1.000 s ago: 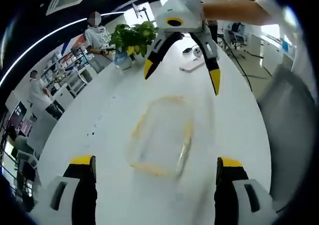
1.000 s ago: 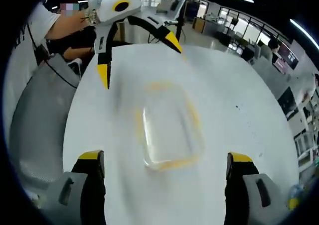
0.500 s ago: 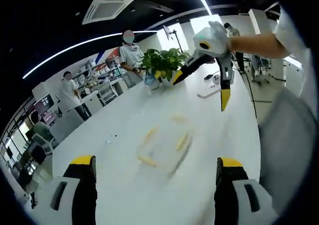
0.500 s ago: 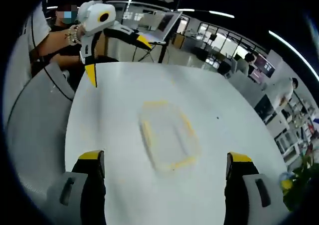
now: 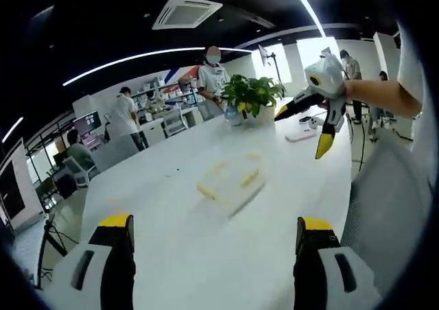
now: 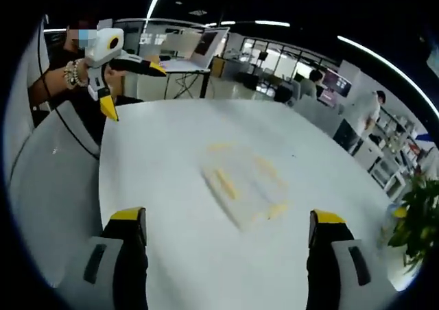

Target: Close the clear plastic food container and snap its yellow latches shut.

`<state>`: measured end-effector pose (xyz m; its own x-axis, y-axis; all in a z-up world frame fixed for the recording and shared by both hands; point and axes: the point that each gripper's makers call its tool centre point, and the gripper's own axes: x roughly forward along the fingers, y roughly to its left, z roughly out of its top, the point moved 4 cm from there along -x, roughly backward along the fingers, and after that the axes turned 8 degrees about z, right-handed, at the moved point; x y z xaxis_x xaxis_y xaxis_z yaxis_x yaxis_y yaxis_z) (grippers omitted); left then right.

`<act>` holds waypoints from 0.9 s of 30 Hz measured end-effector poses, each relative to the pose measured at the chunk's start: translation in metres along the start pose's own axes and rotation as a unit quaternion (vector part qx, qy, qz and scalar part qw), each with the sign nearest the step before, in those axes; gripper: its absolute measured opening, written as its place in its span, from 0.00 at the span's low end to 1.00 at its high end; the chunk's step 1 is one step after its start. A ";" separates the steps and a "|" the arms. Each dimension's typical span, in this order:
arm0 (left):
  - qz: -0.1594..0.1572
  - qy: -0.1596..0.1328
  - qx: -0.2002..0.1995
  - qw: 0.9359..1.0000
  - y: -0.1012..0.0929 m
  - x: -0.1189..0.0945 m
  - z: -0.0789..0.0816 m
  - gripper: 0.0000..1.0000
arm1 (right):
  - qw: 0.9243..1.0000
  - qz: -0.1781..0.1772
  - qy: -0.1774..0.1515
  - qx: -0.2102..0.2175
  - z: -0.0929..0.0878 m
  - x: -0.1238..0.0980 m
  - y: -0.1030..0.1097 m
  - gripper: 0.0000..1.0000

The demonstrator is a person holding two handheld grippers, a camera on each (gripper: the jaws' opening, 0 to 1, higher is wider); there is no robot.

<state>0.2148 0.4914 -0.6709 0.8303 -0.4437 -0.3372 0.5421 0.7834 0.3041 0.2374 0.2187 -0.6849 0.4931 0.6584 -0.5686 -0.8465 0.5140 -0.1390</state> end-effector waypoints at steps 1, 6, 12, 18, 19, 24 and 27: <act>0.003 0.001 0.000 1.000 -0.002 -0.002 -0.003 0.97 | 1.000 0.007 0.002 0.010 -0.002 0.000 0.005 0.95; -0.002 0.002 -0.028 1.000 -0.014 -0.010 -0.016 0.94 | 0.999 -0.029 -0.014 0.020 -0.006 0.000 0.021 0.91; 0.001 -0.021 -0.053 0.998 -0.026 -0.017 -0.017 0.91 | 0.997 -0.052 -0.036 0.040 -0.015 0.008 0.039 0.91; 0.000 -0.011 -0.036 0.999 -0.028 -0.016 -0.021 0.90 | 0.995 -0.070 -0.057 0.051 -0.021 0.011 0.045 0.83; -0.004 -0.011 -0.041 0.999 -0.029 -0.016 -0.020 0.91 | 0.995 -0.070 -0.057 0.053 -0.021 0.012 0.045 0.83; -0.003 0.008 -0.015 1.000 -0.031 -0.009 -0.029 0.91 | 0.991 -0.081 -0.072 0.073 -0.024 0.013 0.041 0.84; -0.008 0.012 -0.013 1.000 -0.034 -0.009 -0.030 0.91 | 0.992 -0.088 -0.059 0.073 -0.029 0.013 0.039 0.80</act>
<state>0.1854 0.4818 -0.7045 0.8177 -0.4461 -0.3639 0.5520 0.7869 0.2758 0.2048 0.2311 -0.7209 0.6578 0.6074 -0.4453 -0.7119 0.6945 -0.1043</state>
